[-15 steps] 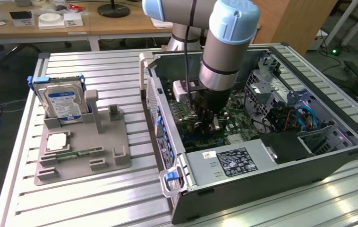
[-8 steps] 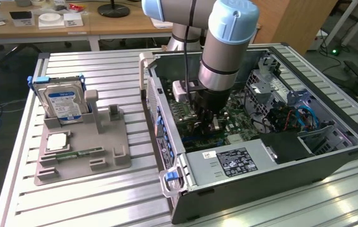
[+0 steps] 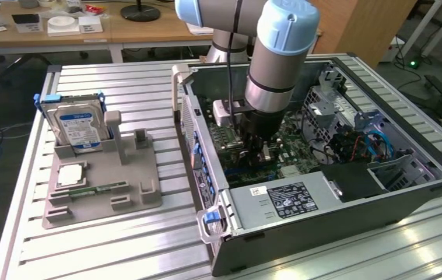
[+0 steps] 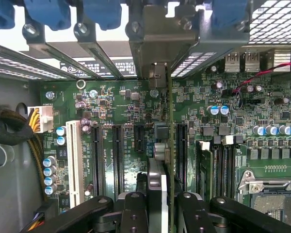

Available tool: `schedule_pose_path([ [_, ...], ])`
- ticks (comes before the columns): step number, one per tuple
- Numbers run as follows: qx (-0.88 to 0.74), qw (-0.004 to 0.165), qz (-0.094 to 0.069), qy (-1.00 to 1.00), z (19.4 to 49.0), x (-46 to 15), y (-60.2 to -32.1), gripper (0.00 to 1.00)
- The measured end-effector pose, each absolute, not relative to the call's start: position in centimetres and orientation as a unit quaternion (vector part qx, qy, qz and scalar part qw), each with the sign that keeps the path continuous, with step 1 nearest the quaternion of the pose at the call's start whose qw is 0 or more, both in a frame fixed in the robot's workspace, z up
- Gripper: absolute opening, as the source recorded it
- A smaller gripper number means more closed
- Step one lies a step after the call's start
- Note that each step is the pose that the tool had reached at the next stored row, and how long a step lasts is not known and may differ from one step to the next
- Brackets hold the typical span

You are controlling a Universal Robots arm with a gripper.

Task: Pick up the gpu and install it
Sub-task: 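Insert the gpu into the slot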

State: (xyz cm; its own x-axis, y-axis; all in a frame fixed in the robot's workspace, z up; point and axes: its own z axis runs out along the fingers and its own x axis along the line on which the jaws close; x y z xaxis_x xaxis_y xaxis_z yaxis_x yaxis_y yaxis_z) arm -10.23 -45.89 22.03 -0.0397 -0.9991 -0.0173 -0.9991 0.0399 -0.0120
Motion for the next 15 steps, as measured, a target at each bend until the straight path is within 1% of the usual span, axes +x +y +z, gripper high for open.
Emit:
schedule_pose_path([
  [15, -0.693, 0.014, 0.005, 0.721, 21.31, -10.26, -45.88, 0.28],
])
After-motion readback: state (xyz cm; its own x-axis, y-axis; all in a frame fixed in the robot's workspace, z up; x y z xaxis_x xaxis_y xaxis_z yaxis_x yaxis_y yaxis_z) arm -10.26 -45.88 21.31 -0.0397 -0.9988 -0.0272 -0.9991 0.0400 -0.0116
